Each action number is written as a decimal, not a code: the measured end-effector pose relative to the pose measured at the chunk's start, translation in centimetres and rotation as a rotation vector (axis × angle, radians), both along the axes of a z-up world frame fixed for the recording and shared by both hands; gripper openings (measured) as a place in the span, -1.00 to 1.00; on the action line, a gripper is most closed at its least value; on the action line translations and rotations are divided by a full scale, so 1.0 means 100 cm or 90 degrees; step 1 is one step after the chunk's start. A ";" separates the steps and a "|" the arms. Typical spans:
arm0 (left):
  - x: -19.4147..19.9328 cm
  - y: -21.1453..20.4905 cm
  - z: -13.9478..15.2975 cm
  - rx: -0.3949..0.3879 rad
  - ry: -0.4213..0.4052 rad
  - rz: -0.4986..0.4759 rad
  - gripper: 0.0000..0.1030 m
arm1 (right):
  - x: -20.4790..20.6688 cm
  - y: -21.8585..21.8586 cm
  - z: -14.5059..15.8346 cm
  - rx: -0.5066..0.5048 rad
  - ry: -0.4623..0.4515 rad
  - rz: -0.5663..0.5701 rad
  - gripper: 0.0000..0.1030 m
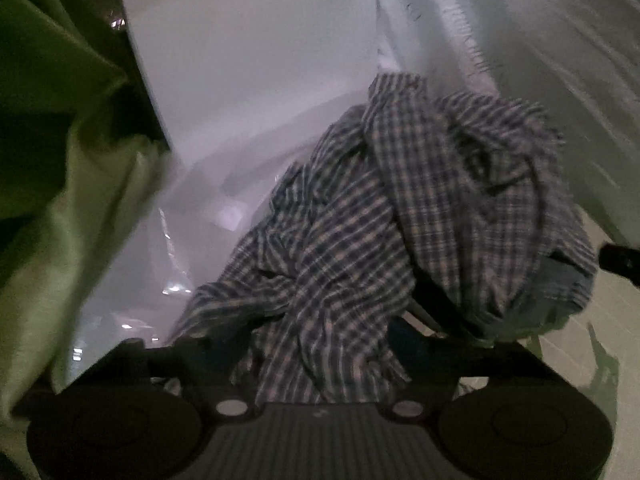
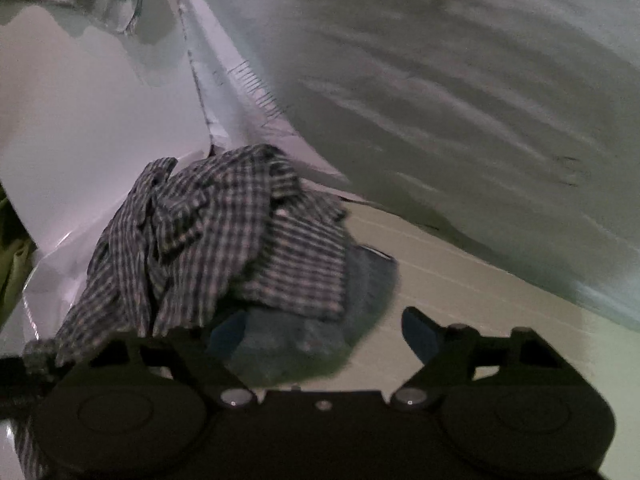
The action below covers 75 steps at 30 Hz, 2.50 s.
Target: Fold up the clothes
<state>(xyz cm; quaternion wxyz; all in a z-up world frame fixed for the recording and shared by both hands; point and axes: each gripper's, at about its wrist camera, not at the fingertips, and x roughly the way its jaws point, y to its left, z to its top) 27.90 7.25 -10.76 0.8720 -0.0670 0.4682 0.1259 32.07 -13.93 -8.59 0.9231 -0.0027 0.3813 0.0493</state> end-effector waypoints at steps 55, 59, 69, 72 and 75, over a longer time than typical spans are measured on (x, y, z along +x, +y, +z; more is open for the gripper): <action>-0.259 -0.280 0.065 -0.084 -0.008 -0.147 0.47 | -0.460 -0.426 -0.007 -0.044 0.074 -0.471 -0.05; -0.253 -0.298 0.065 -0.065 -0.006 -0.164 0.63 | -0.454 -0.435 -0.024 0.035 0.094 -0.478 0.25; -0.187 -0.348 0.018 -0.103 0.084 -0.251 0.70 | -0.427 -0.435 -0.067 0.059 0.169 -0.506 0.30; -0.164 -0.361 -0.003 -0.098 0.130 -0.255 -0.16 | -0.424 -0.448 -0.067 0.072 0.170 -0.517 -0.26; -0.141 -0.362 -0.015 -0.111 0.151 -0.245 -0.94 | -0.416 -0.466 -0.064 0.089 0.150 -0.522 -0.81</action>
